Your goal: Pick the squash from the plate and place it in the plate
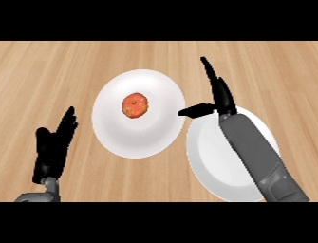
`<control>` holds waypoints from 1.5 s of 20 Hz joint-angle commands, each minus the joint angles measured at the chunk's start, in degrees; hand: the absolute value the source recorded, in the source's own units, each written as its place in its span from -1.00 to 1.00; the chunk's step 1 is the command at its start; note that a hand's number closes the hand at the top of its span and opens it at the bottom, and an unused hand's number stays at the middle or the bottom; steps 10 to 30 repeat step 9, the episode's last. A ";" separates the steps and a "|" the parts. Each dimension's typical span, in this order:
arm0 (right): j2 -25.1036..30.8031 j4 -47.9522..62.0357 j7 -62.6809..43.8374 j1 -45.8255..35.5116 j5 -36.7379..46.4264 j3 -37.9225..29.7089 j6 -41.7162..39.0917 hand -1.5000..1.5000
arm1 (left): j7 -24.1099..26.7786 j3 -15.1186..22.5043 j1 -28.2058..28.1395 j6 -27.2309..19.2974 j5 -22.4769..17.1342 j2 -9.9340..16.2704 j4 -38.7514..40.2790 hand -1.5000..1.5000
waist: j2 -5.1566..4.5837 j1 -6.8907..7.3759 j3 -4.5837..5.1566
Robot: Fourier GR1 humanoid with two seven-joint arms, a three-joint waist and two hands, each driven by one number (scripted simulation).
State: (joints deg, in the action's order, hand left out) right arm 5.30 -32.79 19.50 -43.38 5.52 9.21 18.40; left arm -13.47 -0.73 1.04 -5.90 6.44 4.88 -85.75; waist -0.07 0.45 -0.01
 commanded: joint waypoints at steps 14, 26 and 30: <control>1.73 -0.20 -0.60 2.19 4.71 -3.26 1.33 -1.00 | 0.08 -0.82 1.37 -0.13 -0.01 -0.73 1.27 0.00 | 0.06 -0.23 0.01; 1.73 -0.20 -0.60 2.19 4.71 -3.26 1.33 -1.00 | 0.08 -0.82 1.37 -0.13 -0.01 -0.73 1.27 0.00 | 0.06 -0.23 0.01; 1.73 -0.20 -0.60 2.19 4.71 -3.26 1.33 -1.00 | 0.08 -0.82 1.37 -0.13 -0.01 -0.73 1.27 0.00 | 0.06 -0.23 0.01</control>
